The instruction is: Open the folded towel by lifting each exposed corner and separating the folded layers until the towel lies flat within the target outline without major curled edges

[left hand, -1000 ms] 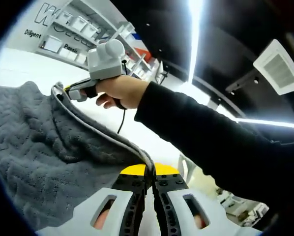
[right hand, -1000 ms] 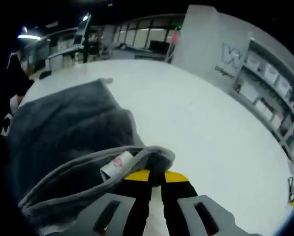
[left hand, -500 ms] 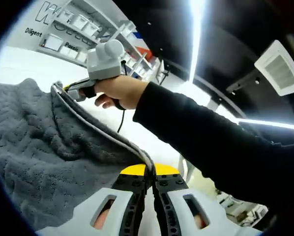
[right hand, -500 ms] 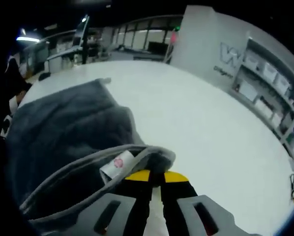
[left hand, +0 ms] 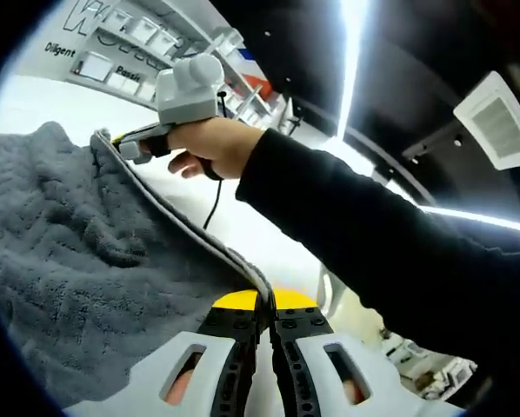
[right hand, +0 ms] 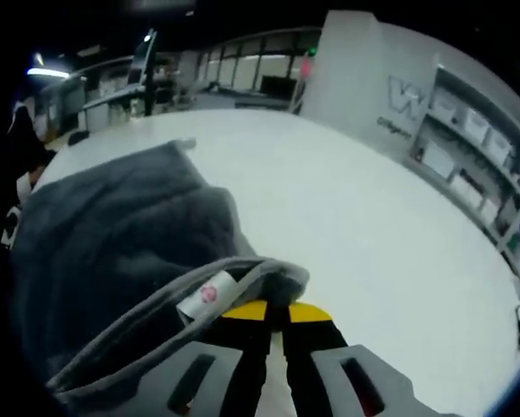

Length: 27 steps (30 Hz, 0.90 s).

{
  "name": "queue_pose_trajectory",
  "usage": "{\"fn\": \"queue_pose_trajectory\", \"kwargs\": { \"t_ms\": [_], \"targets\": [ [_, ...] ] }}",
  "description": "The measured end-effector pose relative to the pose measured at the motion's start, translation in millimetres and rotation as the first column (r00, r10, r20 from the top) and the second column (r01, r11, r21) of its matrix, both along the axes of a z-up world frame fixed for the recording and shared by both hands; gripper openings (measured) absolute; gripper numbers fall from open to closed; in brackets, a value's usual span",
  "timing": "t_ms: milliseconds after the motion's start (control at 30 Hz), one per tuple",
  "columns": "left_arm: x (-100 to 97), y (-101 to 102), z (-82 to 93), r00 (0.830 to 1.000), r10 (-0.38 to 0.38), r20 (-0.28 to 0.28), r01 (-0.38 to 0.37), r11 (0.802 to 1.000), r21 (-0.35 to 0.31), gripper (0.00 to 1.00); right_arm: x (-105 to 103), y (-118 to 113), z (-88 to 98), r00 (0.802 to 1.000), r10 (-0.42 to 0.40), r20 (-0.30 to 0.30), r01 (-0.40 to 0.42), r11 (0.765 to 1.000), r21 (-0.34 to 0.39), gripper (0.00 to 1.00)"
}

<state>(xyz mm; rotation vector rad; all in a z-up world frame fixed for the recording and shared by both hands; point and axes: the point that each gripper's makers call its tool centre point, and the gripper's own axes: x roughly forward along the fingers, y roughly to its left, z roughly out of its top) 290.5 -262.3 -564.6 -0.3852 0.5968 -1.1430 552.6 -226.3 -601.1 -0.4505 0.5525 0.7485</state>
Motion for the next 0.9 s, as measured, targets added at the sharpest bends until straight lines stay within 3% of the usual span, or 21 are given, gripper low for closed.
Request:
{"fn": "queue_pose_trajectory", "kwargs": {
  "t_ms": [433,600,900],
  "targets": [
    [0.6,-3,-5.1,1.000,-0.009,-0.016,0.009,1.000,0.010,0.00,0,0,0.1,1.000,-0.005,-0.003,0.005,1.000,0.011,0.01],
    [11.8,1,-2.6,1.000,-0.003,-0.022,0.003,1.000,0.005,0.00,12,-2,0.4,0.999,-0.032,0.026,0.031,0.999,0.007,0.01],
    [11.8,1,-7.5,0.999,0.000,-0.033,0.001,1.000,0.006,0.01,15,-2,0.5,0.999,-0.038,0.019,0.037,0.999,0.031,0.01]
  ]
}}
